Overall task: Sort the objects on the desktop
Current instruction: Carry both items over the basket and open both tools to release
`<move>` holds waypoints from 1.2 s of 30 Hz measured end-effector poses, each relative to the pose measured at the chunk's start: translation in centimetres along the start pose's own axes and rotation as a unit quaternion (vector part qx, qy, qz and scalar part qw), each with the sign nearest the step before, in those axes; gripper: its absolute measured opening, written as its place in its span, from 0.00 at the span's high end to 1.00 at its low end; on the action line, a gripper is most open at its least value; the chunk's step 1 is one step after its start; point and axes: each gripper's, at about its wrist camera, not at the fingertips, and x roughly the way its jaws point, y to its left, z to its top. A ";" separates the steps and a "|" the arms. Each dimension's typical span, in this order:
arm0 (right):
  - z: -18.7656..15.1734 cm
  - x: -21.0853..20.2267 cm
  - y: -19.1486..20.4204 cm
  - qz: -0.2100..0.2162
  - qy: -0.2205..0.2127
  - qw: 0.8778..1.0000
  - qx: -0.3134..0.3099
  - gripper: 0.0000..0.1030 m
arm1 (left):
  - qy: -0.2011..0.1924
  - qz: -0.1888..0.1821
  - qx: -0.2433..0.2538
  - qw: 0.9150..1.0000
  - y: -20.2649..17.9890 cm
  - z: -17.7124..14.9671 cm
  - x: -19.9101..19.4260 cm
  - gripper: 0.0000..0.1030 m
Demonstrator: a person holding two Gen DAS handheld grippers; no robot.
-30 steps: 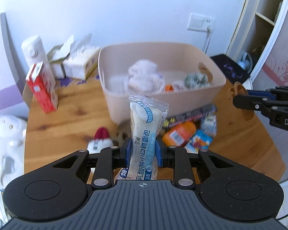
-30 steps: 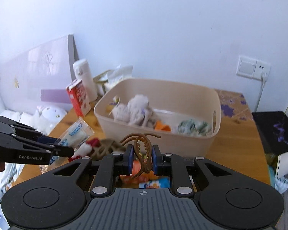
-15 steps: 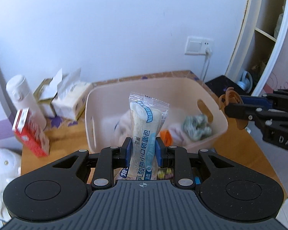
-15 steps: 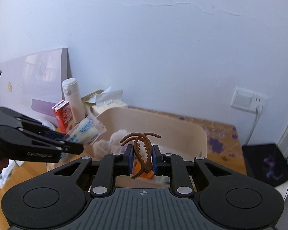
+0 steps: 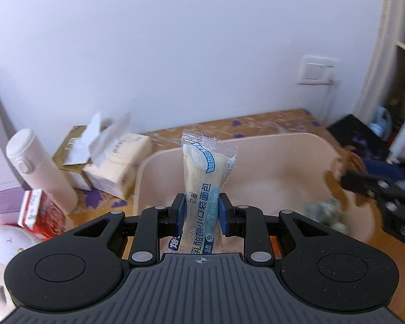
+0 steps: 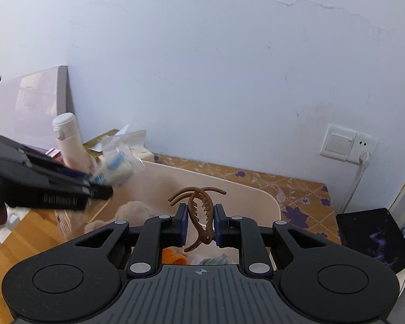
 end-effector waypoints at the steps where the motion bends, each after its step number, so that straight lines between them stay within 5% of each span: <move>1: -0.1 0.5 -0.2 0.000 0.004 1.000 0.000 0.82 | 0.005 0.008 -0.002 1.000 0.4 0.2 0.7 0.75; 6: -0.7 2.9 -0.6 0.005 0.030 1.000 -0.006 0.82 | 0.034 0.032 0.020 0.999 1.9 0.2 3.6 0.75; 16: -3.0 6.0 0.7 0.015 0.077 0.996 -0.035 0.82 | 0.067 0.011 0.033 0.997 0.7 -1.9 5.1 0.73; 19: -3.8 6.3 0.8 0.016 0.090 0.995 -0.035 0.82 | 0.068 0.014 0.034 0.997 0.2 -2.1 5.0 0.50; 21: -4.4 6.4 0.8 0.017 0.097 0.995 -0.031 0.69 | 0.063 0.022 0.034 0.997 -0.1 -2.1 4.8 0.40; 25: -5.2 5.8 0.9 0.016 0.096 0.995 -0.031 0.61 | 0.058 0.027 0.032 0.997 -0.3 -2.2 4.0 0.33; 29: -5.3 4.6 1.0 0.011 0.084 0.996 -0.024 0.39 | 0.049 0.032 0.028 0.998 -0.2 -2.6 2.7 0.32; 36: -5.1 2.4 1.1 -0.005 0.064 0.998 -0.017 0.24 | 0.030 0.048 0.006 0.998 0.9 -3.3 0.1 0.31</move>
